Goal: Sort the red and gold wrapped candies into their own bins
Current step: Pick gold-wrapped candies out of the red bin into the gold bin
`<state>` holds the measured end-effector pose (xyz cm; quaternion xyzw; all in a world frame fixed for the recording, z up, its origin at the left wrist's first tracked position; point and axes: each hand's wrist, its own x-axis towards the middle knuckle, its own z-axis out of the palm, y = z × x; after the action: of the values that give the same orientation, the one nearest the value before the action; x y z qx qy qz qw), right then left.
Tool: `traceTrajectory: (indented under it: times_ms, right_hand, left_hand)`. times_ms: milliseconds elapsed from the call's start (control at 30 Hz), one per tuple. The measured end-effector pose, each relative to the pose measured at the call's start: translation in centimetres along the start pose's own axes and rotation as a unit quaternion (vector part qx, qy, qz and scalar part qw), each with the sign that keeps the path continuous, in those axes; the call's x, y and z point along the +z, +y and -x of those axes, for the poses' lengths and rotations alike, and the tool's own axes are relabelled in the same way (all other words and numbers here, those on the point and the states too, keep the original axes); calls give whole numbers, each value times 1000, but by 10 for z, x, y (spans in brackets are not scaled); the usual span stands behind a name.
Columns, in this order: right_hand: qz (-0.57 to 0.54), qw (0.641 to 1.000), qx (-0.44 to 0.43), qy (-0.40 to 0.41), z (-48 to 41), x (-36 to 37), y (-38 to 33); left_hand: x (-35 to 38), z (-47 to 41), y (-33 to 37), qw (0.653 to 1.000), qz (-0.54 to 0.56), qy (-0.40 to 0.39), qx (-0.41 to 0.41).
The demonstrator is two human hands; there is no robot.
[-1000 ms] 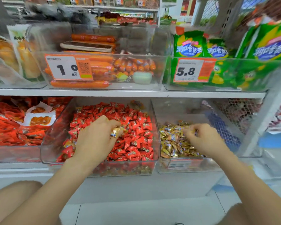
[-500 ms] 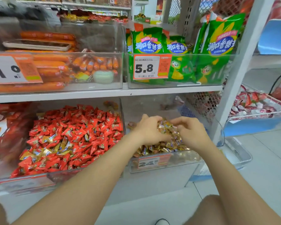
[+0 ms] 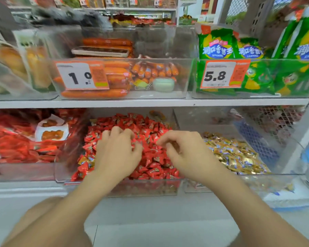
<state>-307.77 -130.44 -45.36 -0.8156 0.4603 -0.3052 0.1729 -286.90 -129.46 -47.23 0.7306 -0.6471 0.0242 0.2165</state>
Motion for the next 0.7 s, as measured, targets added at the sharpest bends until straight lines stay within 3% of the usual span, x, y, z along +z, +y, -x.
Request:
traceTrajectory:
  times_ms: [100,233,333,433,567,700]
  right_hand:
    - [68,996,-38,-54,-27,40,-12]
    - [167,981,-66,-76,-65,85,-18]
    - [151,978,-123,-79,-88,117,-24]
    - [189,959,-145,-154,-104,142,-29]
    - [310,928,-91,-183,-120,137,-24]
    - [279,939,3,-202,-120,107,-27]
  left_hand:
    - [-2,-8,-39,981,-32,-96,-166]
    - [-5,-25,-67,943,24,-221,-249]
    - [1,-40,-82,926,77,-259,-265]
    - [6,-48,-89,914,166,-241,-281]
    - [12,-52,-101,917,196,-228,-263]
    - [5,-46,-108,904,284,-260,-188]
